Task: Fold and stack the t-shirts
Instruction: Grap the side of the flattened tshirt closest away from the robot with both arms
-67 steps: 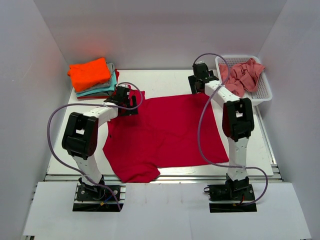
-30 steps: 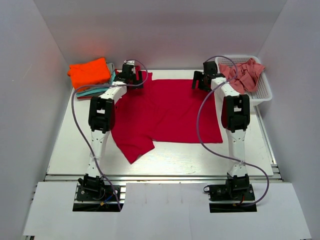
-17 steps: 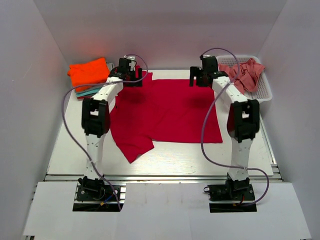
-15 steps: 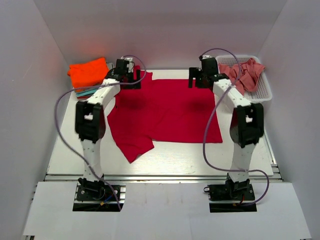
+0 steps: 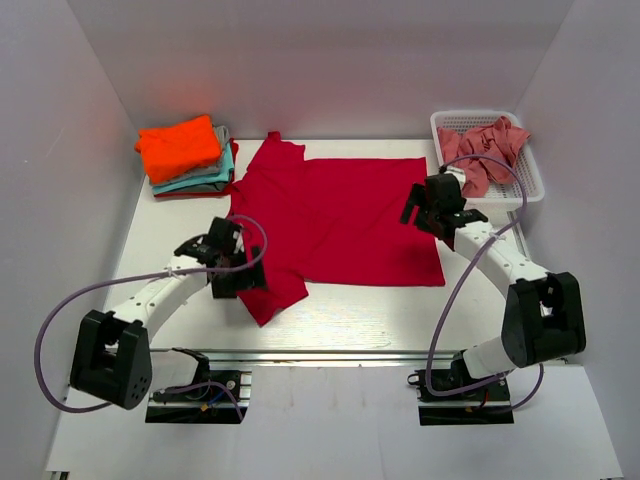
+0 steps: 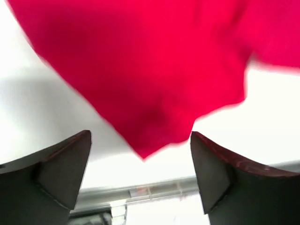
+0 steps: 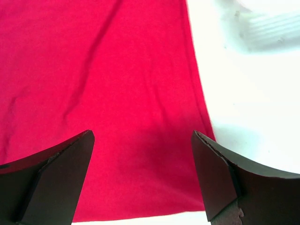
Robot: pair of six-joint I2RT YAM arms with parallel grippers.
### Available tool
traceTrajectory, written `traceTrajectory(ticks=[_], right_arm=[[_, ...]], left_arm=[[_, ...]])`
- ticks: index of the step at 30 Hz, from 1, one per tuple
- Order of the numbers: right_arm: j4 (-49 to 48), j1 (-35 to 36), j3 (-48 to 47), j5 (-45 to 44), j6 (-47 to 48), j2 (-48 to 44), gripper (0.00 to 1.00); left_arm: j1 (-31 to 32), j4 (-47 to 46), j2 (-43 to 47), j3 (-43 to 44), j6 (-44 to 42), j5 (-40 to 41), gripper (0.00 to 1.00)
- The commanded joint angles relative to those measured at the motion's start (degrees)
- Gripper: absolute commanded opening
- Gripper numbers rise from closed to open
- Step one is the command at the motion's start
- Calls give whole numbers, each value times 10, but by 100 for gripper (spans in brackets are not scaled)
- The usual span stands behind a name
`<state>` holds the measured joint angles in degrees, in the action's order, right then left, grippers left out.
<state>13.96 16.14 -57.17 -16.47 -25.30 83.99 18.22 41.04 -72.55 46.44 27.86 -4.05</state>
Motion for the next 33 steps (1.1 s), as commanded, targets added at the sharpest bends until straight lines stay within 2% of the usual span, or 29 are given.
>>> traceTrajectory(ticks=[1,3,10,14,19,22,23,25,28,33], right_arm=[[-5,-2,11,-53,-38,-31,90],[8,-2,23,-58,-46,-32,90],[48,-9,69,-55,-66,-60,90],[56,-18,96,-38,-65,-73,90],[136,-28,113,-28,-56,-81,90],[174,-34,136,-40,-57,-114,90],[178,-36,142,-42,-59,-122,90],[179,-41,158,-44,-69,-144,90],[173,-46,165,-16,-77,-150,88],[155,-52,179,0,-92,-126,82]], left_arm=[[30,29,36,-52,39,-79,94],[42,29,43,-82,45,-86,86],[94,5,9,-114,57,-90,74],[100,-5,-21,-114,79,-2,62],[100,-6,-72,-67,79,80,54],[100,-12,-93,-67,79,86,46],[100,-30,-101,-62,72,81,26],[100,-36,-101,-62,67,81,0],[100,-19,-84,-51,67,104,0],[100,21,-3,-51,67,111,0]])
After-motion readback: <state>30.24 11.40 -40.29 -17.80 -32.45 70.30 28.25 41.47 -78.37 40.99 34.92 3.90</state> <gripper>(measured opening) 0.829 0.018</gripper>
